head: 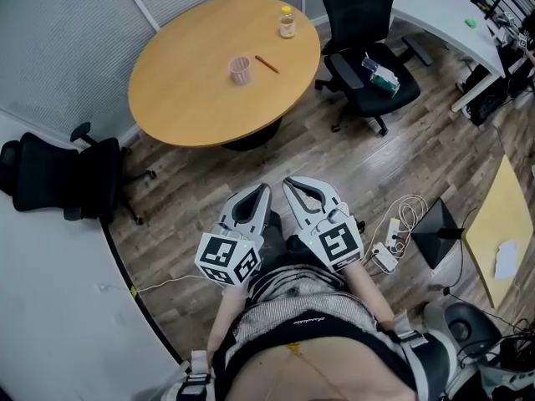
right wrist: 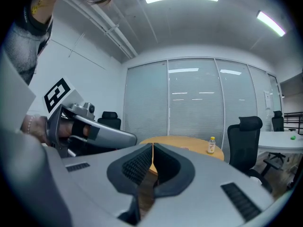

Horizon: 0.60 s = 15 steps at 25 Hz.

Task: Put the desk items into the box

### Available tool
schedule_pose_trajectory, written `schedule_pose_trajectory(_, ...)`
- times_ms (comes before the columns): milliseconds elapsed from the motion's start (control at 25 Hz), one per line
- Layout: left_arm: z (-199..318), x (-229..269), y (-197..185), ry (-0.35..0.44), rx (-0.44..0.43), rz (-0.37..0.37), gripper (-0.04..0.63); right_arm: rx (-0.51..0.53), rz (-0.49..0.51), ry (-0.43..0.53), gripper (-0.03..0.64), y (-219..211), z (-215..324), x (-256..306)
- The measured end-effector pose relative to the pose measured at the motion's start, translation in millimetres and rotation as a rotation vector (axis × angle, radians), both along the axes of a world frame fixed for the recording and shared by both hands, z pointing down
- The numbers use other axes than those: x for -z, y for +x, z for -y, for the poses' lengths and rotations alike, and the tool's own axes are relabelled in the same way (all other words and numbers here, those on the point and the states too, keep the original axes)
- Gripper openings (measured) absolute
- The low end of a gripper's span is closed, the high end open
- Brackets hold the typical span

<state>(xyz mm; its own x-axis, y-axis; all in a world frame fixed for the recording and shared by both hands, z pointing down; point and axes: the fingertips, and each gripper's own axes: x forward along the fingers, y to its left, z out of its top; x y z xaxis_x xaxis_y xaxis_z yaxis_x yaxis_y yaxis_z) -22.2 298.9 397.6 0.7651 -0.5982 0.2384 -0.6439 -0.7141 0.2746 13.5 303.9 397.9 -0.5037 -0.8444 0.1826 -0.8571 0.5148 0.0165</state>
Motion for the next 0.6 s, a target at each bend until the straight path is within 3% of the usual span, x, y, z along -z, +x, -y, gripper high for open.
schedule_pose_trajectory(600, 47, -5, 3, -0.029, -0.03, -0.025, 0.018, -0.006, -0.026, -0.006, 0.023, 1, 45, -3)
